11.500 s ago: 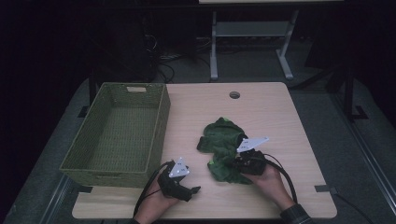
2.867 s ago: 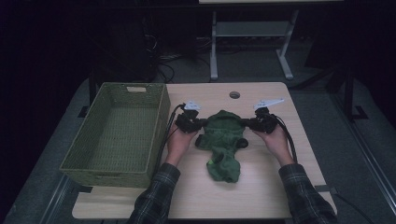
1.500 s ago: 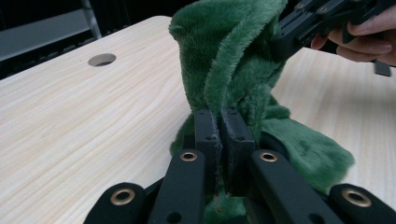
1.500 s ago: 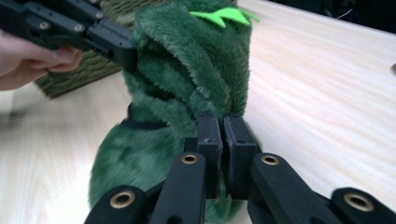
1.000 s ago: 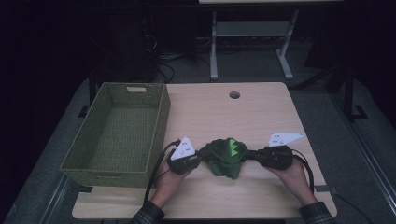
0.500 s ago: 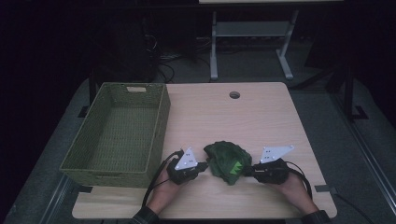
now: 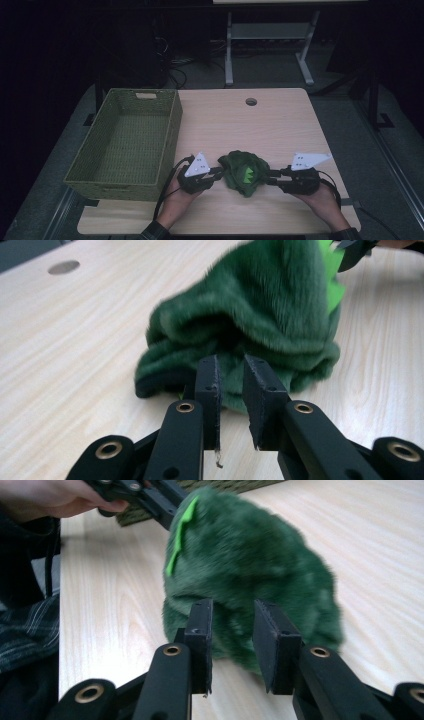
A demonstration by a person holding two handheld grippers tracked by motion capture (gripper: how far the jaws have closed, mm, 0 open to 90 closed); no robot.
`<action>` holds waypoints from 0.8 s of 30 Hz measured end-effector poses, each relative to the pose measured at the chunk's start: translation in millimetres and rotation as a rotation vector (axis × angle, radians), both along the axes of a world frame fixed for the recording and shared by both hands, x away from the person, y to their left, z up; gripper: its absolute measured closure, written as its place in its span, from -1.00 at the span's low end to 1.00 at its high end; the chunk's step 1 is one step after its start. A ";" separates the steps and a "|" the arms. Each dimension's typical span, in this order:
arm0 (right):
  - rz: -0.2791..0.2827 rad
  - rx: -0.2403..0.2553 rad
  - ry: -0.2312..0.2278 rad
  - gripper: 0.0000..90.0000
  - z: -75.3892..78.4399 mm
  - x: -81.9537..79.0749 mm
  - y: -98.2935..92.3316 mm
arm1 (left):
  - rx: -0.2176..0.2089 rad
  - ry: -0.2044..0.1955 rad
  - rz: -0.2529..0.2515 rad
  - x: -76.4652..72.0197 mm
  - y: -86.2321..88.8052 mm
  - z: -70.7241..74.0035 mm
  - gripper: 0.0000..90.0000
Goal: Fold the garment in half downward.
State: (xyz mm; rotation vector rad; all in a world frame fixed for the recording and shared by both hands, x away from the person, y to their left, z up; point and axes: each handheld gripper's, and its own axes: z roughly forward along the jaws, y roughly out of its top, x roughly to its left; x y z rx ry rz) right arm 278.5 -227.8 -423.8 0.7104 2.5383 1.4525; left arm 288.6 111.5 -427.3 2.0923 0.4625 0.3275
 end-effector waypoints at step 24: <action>0.012 0.005 0.146 0.66 -6.3 21.0 19.2 | 0.036 0.147 -0.068 42.1 -37.5 11.7 0.80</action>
